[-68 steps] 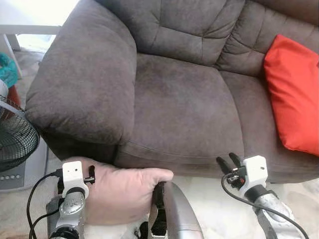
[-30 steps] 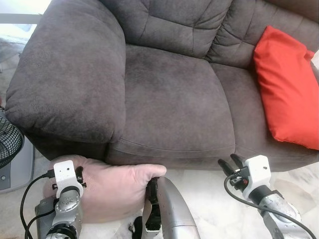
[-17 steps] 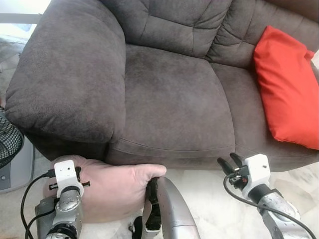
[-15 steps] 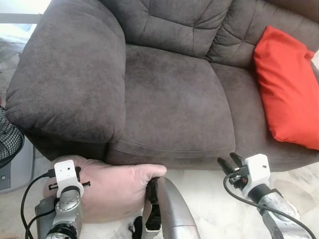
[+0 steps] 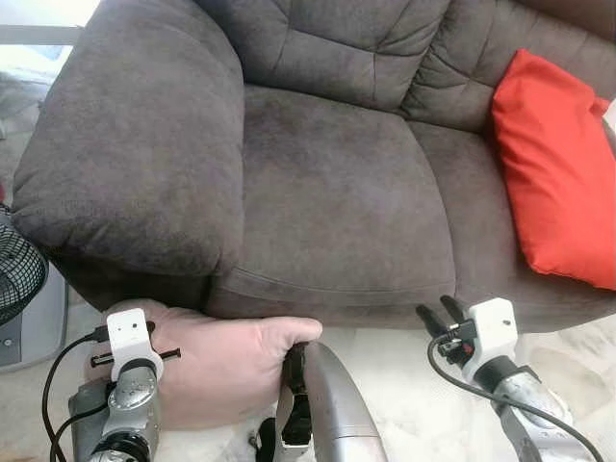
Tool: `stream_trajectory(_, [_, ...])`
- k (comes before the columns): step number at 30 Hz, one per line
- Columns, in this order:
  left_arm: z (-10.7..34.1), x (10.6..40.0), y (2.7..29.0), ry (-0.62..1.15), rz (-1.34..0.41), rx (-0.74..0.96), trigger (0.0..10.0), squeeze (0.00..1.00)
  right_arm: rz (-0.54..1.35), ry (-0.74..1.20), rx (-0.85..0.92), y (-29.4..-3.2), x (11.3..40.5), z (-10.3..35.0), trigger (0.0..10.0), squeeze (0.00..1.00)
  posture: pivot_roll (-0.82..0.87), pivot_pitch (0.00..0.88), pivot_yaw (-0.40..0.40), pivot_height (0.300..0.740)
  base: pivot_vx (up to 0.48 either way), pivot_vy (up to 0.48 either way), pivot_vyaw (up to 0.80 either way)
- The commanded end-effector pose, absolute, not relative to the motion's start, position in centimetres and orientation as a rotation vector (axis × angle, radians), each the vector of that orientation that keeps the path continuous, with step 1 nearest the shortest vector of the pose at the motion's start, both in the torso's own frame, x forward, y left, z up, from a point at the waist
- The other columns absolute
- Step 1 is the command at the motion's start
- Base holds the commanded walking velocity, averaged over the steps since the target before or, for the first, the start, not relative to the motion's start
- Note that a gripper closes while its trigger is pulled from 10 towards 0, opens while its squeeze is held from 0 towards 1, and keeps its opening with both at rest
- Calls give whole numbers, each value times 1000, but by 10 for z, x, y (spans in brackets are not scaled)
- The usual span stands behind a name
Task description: Move the pillow to the sofa from floor
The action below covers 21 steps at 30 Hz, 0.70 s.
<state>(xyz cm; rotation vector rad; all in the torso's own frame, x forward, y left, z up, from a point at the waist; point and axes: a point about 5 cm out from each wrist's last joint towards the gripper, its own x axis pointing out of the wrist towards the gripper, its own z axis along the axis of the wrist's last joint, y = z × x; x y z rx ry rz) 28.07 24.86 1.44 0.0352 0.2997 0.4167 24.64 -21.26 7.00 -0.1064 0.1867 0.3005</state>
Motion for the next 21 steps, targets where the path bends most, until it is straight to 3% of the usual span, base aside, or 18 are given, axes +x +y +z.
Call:
stream_trajectory(1, [9,278,241,311,388,40,0,0,269,215,-109,-221,241,64,10000,0,-53,199,-370,514,0,0,0])
stream_trajectory(2, [9,278,240,312,383,72,5765,0,267,215,-107,-220,241,63,10000,0,-51,201,-366,514,0,0,0])
stream_trajectory(4, [9,278,239,310,381,81,5765,0,266,216,-105,-220,241,63,10000,0,-51,201,-366,514,0,0,0])
stream_trajectory(5, [9,278,236,298,370,70,10000,0,266,215,-104,-219,240,63,10000,0,-50,202,-363,514,0,0,0])
stream_trajectory(12, [8,276,223,258,304,57,10000,0,263,213,-95,-215,242,61,10000,0,-45,201,-350,514,0,0,0])
stream_trajectory(21, [11,279,219,225,289,45,10000,0,251,207,-81,-211,245,58,10000,0,-28,197,-328,514,-308,0,0])
